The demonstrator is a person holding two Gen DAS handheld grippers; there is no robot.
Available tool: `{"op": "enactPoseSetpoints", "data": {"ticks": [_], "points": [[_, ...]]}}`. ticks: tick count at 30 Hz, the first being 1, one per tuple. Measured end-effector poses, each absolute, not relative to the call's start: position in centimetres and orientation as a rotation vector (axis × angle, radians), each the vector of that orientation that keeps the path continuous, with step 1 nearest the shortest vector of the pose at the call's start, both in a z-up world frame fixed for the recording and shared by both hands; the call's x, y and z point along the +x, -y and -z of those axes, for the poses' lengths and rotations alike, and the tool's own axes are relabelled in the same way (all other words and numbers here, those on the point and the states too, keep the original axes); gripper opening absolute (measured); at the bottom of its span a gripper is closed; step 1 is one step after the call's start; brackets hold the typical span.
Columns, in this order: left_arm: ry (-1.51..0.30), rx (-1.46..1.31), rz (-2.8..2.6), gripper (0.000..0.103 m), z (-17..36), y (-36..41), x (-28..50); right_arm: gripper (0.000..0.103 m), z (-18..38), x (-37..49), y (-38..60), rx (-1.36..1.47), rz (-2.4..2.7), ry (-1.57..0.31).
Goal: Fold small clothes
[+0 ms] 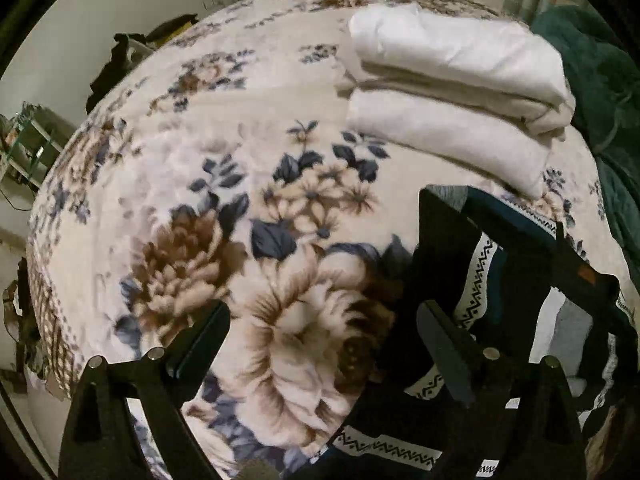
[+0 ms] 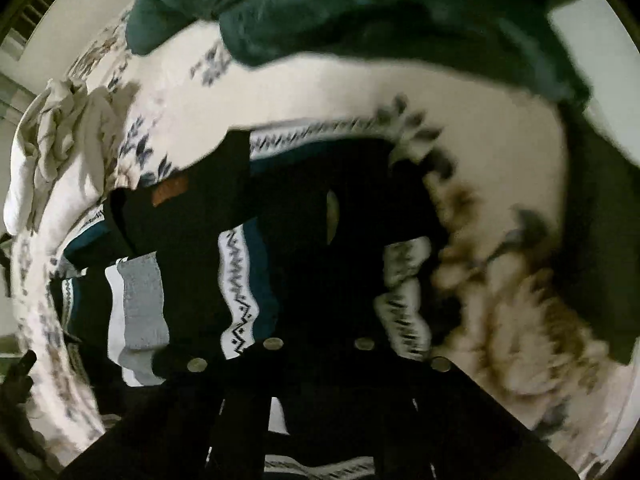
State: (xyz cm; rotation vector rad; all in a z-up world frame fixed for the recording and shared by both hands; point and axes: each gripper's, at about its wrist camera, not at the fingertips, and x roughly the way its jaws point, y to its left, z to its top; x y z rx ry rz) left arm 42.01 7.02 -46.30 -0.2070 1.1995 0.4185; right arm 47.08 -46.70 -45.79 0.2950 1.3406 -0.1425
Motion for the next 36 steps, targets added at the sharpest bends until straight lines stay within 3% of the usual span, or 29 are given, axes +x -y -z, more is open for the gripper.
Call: {"op": "enactPoseSetpoints", "data": {"ticks": [7, 14, 17, 19, 21, 23, 26, 32, 34, 36], "points": [[-1.234, -0.221, -0.362, 0.096, 48.4, -5.3, 44.2, 0.005, 41.8, 44.9, 49.9, 0.218, 0.252, -1.271], [-1.277, -0.187, -0.308, 0.096, 50.5, -4.0, 46.9, 0.005, 44.1, 45.4, 51.8, 0.143, 0.326, -1.339], [-1.286, -0.157, -0.285, 0.096, 50.7, -3.5, 47.8, 0.005, 46.8, 45.8, 52.3, 0.182, 0.282, -1.470], [-1.277, -0.133, -0.257, 0.096, 50.2, -3.0, 48.4, 0.014, 46.6, 45.5, 53.6, 0.265, 0.300, -1.496], [-1.264, -0.111, -0.224, 0.096, 49.6, -2.3, 48.8, 0.041, 44.8, 45.2, 54.5, 0.308, 0.345, -1.444], [-1.261, -0.078, -0.184, 0.096, 49.4, -1.0, 49.2, 0.054, 42.2, 44.9, 54.3, 0.356, 0.339, -1.339], [-1.276, -0.026, -0.131, 0.096, 50.0, 1.0, 49.8, 0.055, 41.5, 46.2, 51.1, 0.383, 0.123, -1.322], [-1.402, 0.043, -0.142, 0.096, 55.0, 1.7, 52.2, 0.054, 49.0, 49.8, 45.5, 0.206, -0.107, -1.527], [-1.422, -0.010, -0.133, 0.098, 55.4, 0.8, 52.6, 0.041, 49.9, 50.8, 47.4, 0.097, 0.059, -1.476], [-1.385, -0.009, -0.142, 0.098, 54.1, 0.6, 52.4, 0.040, 49.4, 51.2, 49.7, 0.150, 0.170, -1.433]]}}
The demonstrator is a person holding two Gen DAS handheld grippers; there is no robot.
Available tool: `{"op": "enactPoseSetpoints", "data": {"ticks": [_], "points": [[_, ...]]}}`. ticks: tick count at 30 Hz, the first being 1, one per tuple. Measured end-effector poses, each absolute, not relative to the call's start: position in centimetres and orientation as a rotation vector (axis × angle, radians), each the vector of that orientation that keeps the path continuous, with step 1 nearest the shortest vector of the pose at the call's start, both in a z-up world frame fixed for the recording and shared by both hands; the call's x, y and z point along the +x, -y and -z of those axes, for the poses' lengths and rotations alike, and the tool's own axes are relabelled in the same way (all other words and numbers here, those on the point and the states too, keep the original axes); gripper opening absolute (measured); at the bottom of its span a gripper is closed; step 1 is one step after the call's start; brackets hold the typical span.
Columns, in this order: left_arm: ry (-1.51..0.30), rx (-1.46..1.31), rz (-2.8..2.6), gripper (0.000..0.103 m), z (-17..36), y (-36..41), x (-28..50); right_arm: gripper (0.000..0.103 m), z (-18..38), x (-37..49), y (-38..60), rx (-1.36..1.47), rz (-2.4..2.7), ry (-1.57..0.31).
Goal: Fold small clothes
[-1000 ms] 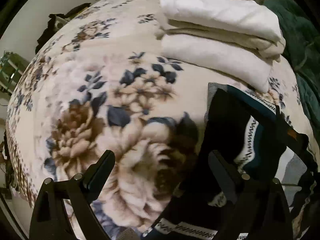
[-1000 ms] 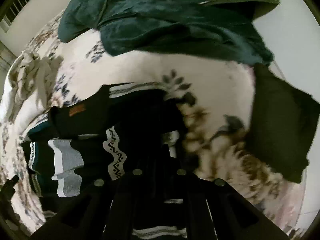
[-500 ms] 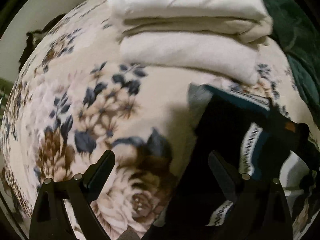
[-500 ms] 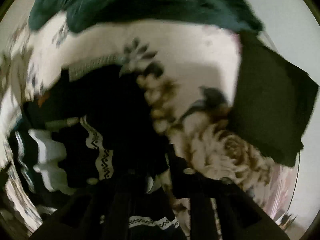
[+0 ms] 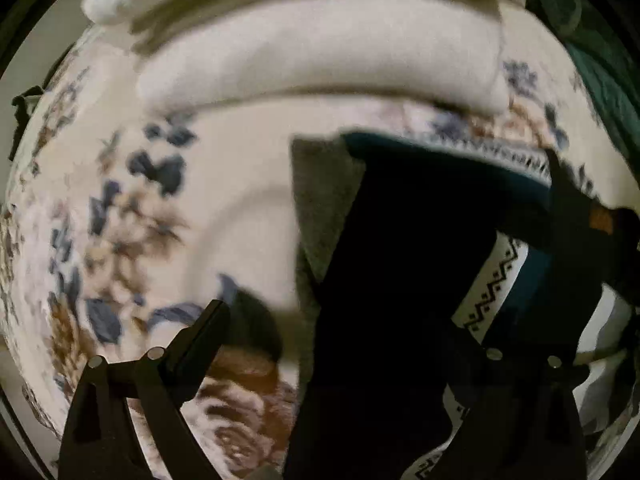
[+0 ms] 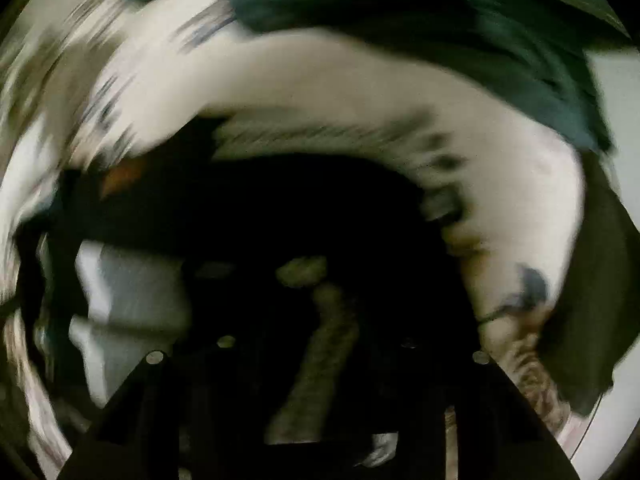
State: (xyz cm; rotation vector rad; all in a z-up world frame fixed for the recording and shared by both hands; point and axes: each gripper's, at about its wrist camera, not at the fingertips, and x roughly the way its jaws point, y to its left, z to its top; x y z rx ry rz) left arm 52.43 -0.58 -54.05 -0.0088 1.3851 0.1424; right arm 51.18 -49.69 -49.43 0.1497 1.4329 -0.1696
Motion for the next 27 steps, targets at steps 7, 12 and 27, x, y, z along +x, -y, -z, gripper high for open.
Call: {"op": "enactPoseSetpoints", "data": {"ticks": [7, 12, 27], "points": [[-1.350, 0.010, -0.053, 0.098, 51.3, 3.1, 48.3, 0.057, 45.9, 48.0, 47.9, 0.247, 0.046, -1.379], [-1.484, -0.075, -0.058, 0.099, 56.8, 1.8, 48.1, 0.057, 51.0, 46.1, 47.3, 0.178, 0.064, -1.550], [-1.413, 0.048, 0.228, 0.099, 44.1, 13.1, 33.2, 0.090, 35.7, 30.5, 57.5, 0.418, 0.122, -1.483]]}}
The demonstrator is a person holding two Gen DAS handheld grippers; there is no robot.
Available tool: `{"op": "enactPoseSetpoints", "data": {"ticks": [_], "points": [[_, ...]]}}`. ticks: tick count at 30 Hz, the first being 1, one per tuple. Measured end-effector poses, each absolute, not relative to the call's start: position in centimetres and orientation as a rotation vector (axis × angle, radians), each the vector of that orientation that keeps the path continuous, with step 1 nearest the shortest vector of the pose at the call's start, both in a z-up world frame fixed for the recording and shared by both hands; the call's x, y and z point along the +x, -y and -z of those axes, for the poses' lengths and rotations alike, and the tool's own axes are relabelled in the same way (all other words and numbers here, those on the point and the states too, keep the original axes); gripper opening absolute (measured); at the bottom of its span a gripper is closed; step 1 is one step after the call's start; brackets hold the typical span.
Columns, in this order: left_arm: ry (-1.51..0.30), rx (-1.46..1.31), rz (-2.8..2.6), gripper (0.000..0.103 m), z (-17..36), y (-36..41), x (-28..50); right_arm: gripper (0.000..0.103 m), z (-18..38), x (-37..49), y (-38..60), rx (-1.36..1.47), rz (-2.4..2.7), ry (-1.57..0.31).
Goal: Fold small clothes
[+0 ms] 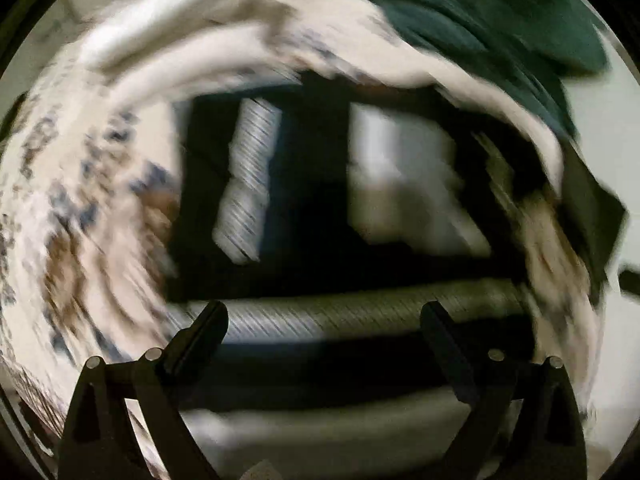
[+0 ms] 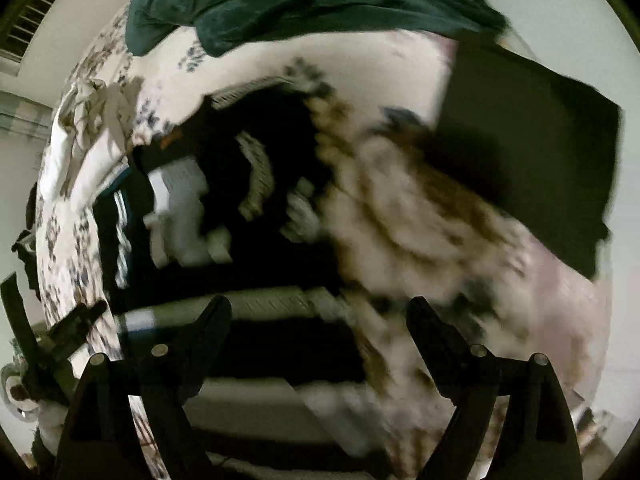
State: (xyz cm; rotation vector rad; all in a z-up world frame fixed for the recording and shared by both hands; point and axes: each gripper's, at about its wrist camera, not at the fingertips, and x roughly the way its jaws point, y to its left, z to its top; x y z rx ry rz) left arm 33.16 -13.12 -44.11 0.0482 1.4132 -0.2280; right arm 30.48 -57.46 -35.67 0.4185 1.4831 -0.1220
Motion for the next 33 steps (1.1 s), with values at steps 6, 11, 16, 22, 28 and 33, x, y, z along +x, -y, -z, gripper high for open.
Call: {"op": "enactPoseSetpoints", "data": {"ticks": [6, 11, 16, 22, 28, 33], "points": [[-1.644, 0.086, 0.388, 0.099, 46.9, 25.0, 20.2, 0.047, 36.0, 25.1, 64.3, 0.381, 0.031, -1.526], [-1.753, 0.068, 0.450, 0.099, 50.7, 33.1, 13.7, 0.047, 40.1, 25.2, 69.7, 0.457, -0.010, -1.567], [-1.766, 0.208, 0.407, 0.096, 55.6, 37.5, 11.8, 0.056, 44.5, 29.2, 70.8, 0.540, -0.116, -1.601], [-1.620, 0.214, 0.303, 0.021, 55.3, 36.0, 12.3, 0.057, 48.0, 38.8, 69.8, 0.725, -0.254, -1.480], [-1.567, 0.141, 0.302, 0.008, 53.7, 34.0, 12.4, 0.057, 52.4, 49.4, 67.2, 0.840, -0.283, -1.461], [-1.520, 0.048, 0.263, 0.007, 50.2, 32.4, 11.8, 0.022, 54.8, 52.8, 64.9, 0.964, -0.272, -1.490]]}}
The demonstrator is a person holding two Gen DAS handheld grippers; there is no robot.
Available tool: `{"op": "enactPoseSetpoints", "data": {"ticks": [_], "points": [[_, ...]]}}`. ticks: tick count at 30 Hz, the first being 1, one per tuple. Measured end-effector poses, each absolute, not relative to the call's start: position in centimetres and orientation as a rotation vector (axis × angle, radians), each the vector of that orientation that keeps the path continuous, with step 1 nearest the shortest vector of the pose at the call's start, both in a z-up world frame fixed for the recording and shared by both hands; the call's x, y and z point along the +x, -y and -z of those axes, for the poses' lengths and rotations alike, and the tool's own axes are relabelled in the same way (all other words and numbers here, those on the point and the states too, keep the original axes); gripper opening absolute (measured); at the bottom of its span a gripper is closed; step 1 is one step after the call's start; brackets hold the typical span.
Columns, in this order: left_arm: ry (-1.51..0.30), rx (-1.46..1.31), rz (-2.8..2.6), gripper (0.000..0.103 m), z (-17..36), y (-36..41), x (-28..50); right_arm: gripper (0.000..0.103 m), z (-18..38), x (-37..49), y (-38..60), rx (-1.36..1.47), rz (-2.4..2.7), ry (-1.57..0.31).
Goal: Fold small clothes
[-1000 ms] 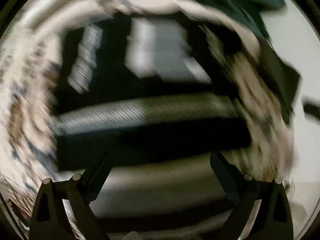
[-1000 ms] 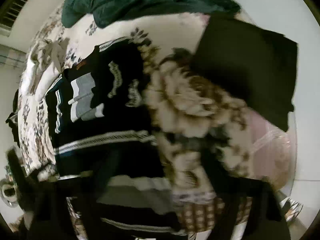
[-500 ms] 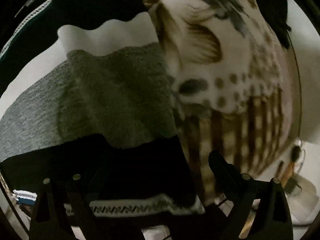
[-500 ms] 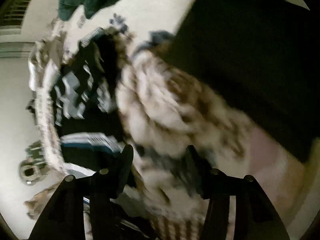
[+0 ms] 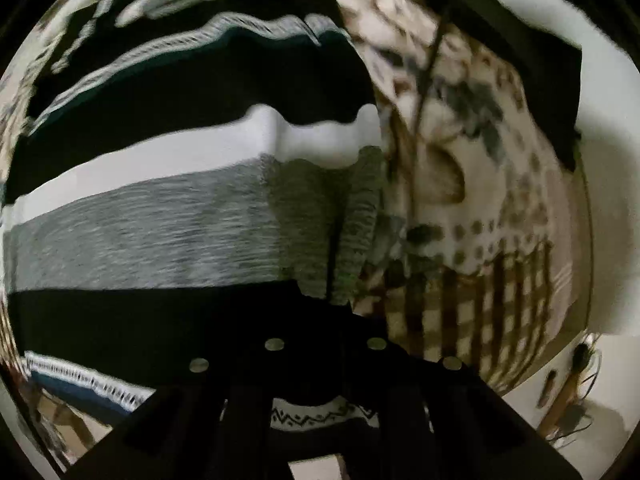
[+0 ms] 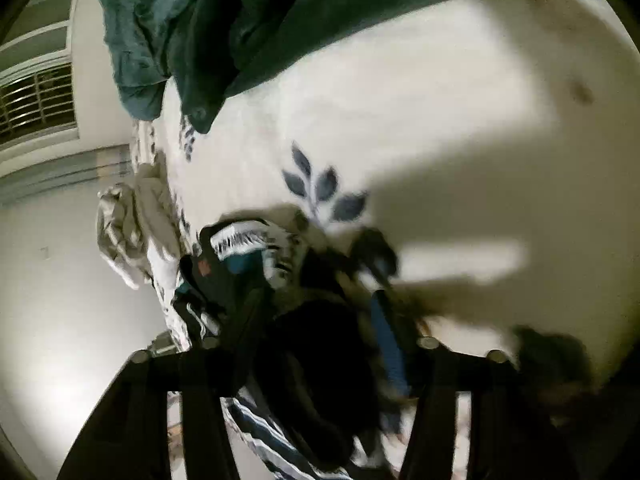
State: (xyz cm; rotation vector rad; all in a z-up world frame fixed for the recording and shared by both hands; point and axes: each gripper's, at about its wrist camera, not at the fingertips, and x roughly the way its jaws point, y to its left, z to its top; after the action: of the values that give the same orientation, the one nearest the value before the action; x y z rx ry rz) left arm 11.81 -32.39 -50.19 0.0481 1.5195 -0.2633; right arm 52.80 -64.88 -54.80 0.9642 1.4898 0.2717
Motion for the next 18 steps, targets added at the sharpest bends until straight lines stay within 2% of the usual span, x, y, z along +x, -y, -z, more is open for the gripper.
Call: {"op": "enactPoseSetpoints", "data": {"ticks": [1, 7, 12, 18], "points": [[-1.512, 0.013, 0.248, 0.007, 49.3, 31.7, 11.8, 0.009, 54.7, 53.1, 64.4, 0.951, -0.262, -1.490], [-1.413, -0.149, 0.159, 0.007, 43.8, 25.3, 12.4, 0.007, 51.3, 53.9, 62.5, 0.820, -0.192, -1.490], [-1.334, -0.258, 0.073, 0.007, 40.9, 18.8, 13.0, 0.005, 45.2, 54.8, 59.0, 0.710, -0.208, -1.479], [-1.322, -0.301, -0.020, 0.007, 41.3, 10.5, 12.5, 0.004, 37.8, 56.5, 47.2, 0.583, -0.297, -1.429]]}}
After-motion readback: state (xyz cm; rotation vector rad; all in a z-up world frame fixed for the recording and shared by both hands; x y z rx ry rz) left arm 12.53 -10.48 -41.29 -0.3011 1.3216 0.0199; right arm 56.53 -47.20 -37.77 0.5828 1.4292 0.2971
